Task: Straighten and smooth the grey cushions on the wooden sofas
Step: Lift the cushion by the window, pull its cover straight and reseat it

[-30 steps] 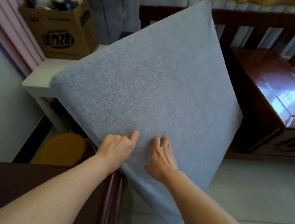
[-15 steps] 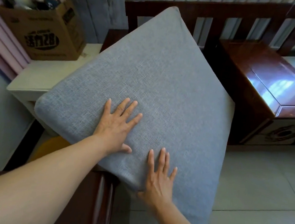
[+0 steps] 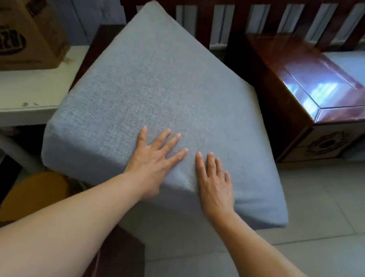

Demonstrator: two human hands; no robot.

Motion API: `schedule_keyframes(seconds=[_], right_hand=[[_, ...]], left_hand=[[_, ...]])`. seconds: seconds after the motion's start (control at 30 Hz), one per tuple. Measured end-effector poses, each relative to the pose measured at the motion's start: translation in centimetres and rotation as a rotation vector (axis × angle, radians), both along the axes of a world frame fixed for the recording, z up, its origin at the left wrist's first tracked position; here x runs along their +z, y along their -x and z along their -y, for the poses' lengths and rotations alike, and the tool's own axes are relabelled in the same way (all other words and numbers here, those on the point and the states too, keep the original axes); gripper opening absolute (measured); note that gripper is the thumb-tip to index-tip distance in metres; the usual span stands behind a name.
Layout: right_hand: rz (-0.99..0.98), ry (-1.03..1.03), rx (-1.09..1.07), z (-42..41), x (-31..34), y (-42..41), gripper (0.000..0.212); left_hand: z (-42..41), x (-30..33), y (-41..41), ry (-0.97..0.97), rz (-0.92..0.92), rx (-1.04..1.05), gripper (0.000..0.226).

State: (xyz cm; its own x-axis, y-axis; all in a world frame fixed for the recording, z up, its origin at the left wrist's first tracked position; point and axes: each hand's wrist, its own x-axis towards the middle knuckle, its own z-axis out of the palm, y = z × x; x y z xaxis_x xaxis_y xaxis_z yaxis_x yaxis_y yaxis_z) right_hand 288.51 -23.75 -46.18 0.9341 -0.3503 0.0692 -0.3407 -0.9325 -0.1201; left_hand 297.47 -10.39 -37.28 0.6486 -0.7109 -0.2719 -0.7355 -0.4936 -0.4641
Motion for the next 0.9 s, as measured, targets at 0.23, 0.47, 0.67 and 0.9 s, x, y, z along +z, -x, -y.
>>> schedule_keyframes(seconds=[0.23, 0.47, 0.67, 0.9], right_hand=[[-0.15, -0.058, -0.055, 9.3, -0.4, -1.9, 0.072], [-0.263, -0.167, 0.153, 13.6, -2.1, -6.2, 0.082], [-0.339, -0.227, 0.222, 14.0, -2.7, -7.1, 0.09], [-0.357, -0.147, 0.294, 10.2, -4.4, -8.2, 0.125]], left_hand=[[8.9, -2.9, -1.8, 0.092, 0.007, 0.129, 0.096], [10.0, -5.6, -8.6, 0.184, -0.204, 0.53, 0.092], [11.9, -7.5, -6.4, 0.044, -0.292, 0.382, 0.126], [9.5, -10.2, -5.2, 0.053, -0.187, 0.311, 0.121]])
